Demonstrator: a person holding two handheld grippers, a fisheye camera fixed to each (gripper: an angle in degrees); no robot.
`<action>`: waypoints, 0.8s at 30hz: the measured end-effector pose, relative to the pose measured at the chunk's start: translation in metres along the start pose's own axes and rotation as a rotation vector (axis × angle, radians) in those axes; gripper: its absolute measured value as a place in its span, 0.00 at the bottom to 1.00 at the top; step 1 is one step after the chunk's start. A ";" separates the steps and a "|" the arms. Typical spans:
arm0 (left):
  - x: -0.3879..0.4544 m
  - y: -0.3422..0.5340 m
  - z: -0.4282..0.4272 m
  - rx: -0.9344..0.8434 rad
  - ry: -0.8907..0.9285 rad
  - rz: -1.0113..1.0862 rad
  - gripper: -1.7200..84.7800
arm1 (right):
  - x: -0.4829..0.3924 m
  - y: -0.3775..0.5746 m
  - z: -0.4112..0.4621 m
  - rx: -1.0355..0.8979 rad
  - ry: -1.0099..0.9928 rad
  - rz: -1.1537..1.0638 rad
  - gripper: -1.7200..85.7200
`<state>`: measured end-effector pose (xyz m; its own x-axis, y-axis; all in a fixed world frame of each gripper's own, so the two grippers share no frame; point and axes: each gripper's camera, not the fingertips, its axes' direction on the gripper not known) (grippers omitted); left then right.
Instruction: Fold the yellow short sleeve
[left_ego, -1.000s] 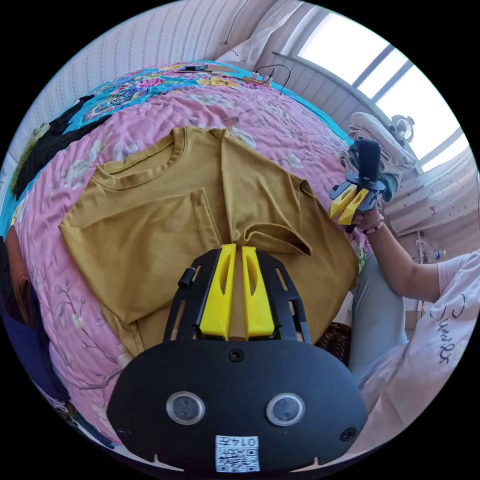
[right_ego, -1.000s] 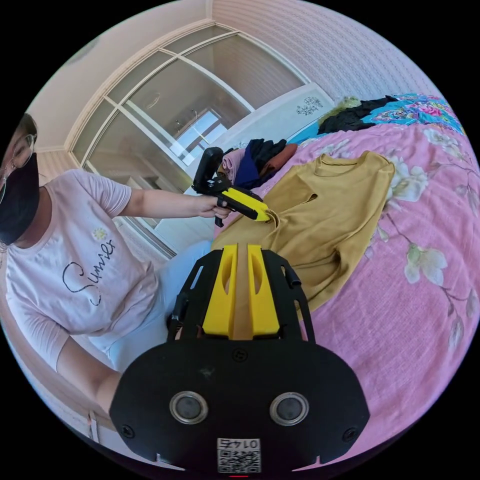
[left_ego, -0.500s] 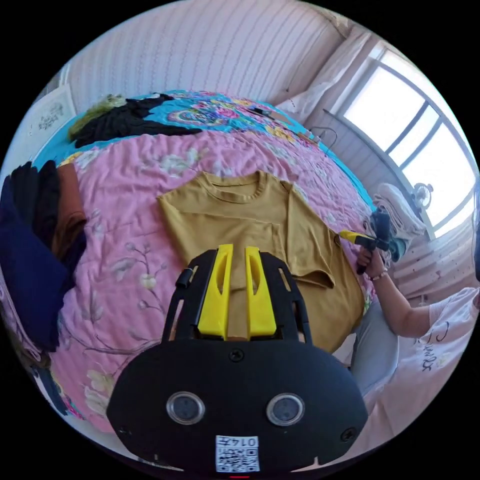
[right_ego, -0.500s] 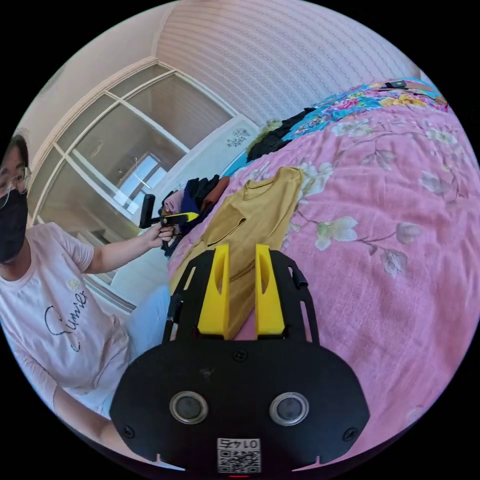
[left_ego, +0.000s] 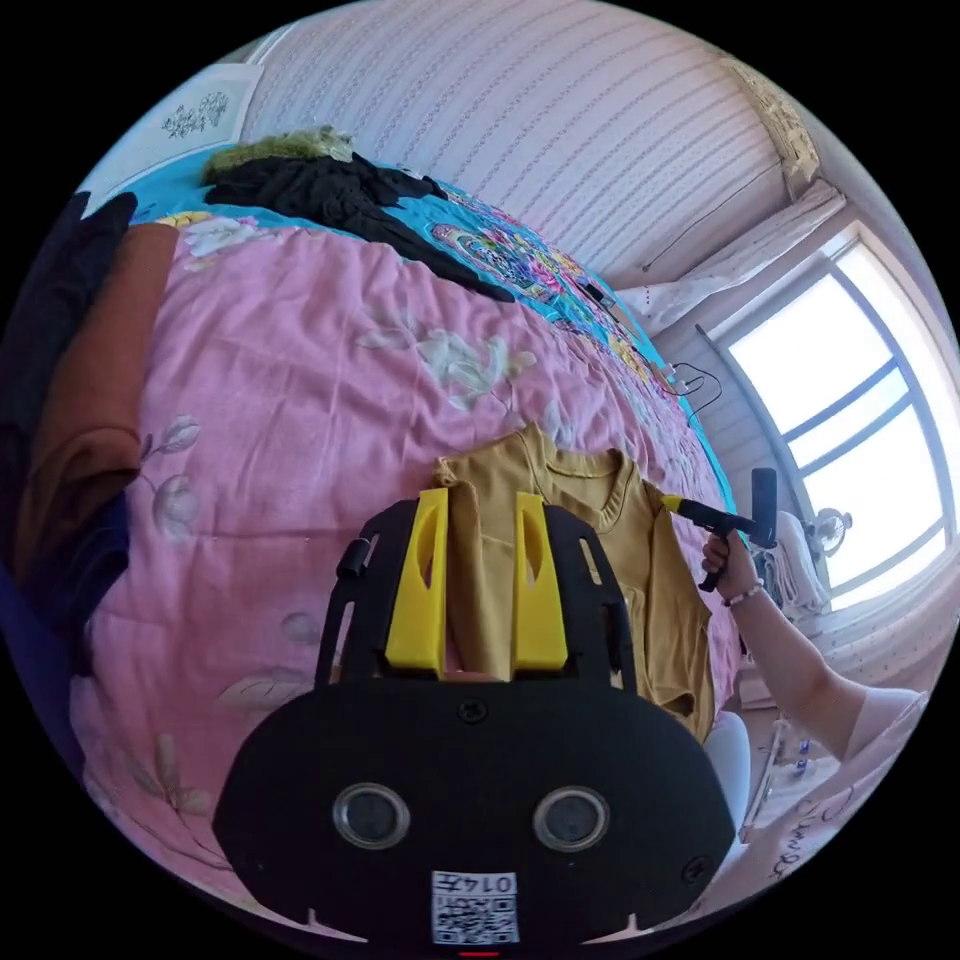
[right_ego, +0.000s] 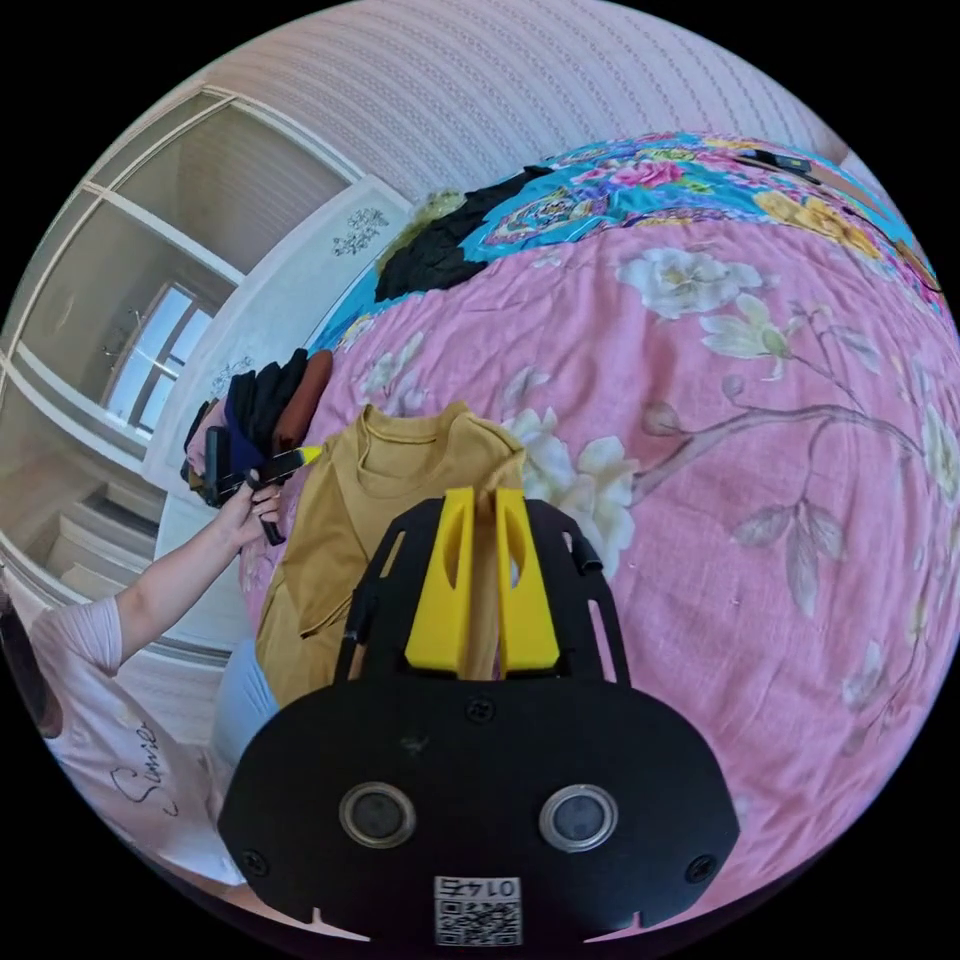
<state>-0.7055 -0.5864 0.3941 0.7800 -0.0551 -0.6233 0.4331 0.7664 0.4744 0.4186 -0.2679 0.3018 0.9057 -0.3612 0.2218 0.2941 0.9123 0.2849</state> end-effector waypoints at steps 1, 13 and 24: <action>-0.002 0.001 0.001 -0.020 -0.028 -0.004 0.05 | -0.002 -0.001 -0.003 -0.002 0.008 0.005 0.05; 0.008 -0.010 -0.106 0.224 -0.095 0.175 0.01 | -0.071 -0.036 -0.151 0.199 0.129 -0.070 0.03; 0.001 0.136 -0.142 0.085 0.016 0.267 0.01 | -0.120 0.101 -0.166 0.050 0.011 -0.096 0.03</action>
<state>-0.7094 -0.3914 0.3699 0.8645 0.1520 -0.4790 0.2503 0.6963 0.6727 0.3901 -0.1002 0.1494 0.8773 -0.4445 0.1809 0.3646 0.8625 0.3510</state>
